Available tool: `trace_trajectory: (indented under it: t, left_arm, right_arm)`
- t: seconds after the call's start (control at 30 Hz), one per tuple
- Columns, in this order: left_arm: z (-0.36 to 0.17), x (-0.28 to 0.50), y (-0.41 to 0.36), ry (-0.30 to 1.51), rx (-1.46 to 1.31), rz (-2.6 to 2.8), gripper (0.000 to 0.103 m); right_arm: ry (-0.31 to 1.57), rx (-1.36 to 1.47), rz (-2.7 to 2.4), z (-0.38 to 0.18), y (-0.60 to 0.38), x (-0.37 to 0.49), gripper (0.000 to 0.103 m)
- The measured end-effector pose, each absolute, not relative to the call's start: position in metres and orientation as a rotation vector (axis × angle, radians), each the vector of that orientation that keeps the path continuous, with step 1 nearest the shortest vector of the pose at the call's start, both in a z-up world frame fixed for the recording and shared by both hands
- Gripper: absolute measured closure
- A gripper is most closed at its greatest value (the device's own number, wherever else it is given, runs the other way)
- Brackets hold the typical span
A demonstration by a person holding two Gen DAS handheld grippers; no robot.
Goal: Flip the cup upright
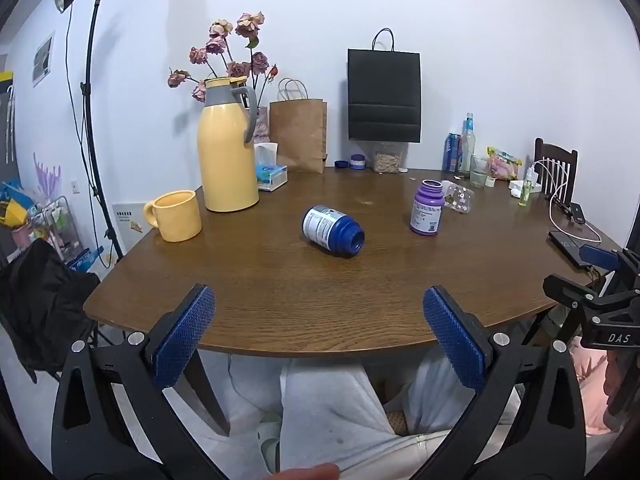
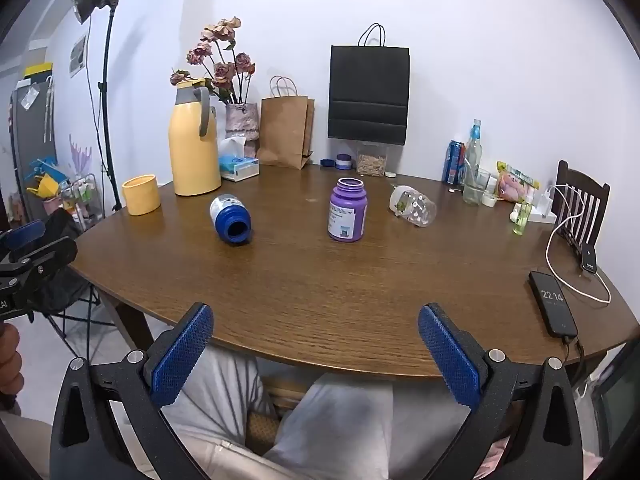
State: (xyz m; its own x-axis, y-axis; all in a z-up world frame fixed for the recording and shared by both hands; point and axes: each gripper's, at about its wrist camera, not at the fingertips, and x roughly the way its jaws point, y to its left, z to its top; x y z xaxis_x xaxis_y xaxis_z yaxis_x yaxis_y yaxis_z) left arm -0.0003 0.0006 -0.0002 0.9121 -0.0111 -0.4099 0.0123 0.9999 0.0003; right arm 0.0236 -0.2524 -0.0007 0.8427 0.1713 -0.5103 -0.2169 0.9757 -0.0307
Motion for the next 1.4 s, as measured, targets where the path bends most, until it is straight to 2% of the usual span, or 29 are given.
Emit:
trace_trajectory:
  t: [1.4]
  left_arm:
    - [0.000, -0.001, 0.001, 0.428, -0.010, -0.011, 0.000]
  right_arm:
    - [0.489, -0.097, 0.249, 0.003, -0.244, 0.025, 0.000]
